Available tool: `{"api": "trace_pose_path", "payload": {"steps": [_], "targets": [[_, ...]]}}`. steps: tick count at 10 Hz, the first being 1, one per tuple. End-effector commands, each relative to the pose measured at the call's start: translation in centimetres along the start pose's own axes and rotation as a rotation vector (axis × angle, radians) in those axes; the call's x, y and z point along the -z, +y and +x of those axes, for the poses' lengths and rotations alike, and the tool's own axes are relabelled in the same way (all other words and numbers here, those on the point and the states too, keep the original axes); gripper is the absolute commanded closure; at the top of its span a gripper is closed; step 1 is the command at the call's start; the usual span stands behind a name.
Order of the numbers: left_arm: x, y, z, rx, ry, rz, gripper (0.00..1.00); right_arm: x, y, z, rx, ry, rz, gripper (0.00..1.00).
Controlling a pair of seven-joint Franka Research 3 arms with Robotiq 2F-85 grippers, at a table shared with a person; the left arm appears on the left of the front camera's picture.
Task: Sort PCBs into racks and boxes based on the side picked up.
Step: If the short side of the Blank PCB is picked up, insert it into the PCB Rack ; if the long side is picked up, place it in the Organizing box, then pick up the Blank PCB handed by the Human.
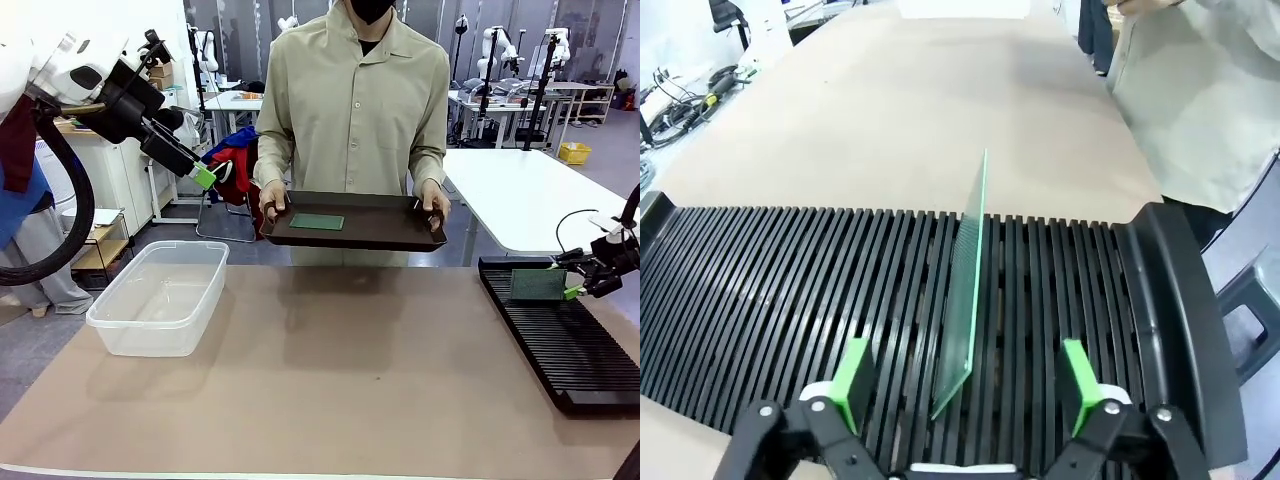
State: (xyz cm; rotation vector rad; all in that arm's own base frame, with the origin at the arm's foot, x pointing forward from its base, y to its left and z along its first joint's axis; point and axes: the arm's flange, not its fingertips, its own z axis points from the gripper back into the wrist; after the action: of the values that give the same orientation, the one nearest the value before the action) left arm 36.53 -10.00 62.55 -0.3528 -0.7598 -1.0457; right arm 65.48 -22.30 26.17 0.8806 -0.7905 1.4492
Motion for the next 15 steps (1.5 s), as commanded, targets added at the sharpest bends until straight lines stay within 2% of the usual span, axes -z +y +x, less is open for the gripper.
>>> {"api": "trace_pose_path", "payload": {"steps": [1,4,5,10,15], "targets": [[0.0,-0.1,-0.1,-0.002,0.003,-0.007,0.00,-0.2,2.2,2.2,0.026,0.042,-0.054,0.00],[0.0,-0.1,-0.1,-0.002,0.003,-0.007,0.00,-1.1,3.4,4.6,0.057,0.106,-0.134,0.00],[0.0,-0.1,-0.1,-0.002,0.003,-0.007,0.00,-2.0,1.2,2.8,0.009,0.048,-0.066,0.00],[0.0,-0.1,-0.1,-0.002,0.003,-0.007,0.00,-1.8,1.5,2.5,0.023,0.058,-0.081,0.00],[0.0,-0.1,-0.1,-0.002,0.003,-0.007,0.00,-0.5,5.7,12.2,0.045,0.117,-0.187,0.00]]}}
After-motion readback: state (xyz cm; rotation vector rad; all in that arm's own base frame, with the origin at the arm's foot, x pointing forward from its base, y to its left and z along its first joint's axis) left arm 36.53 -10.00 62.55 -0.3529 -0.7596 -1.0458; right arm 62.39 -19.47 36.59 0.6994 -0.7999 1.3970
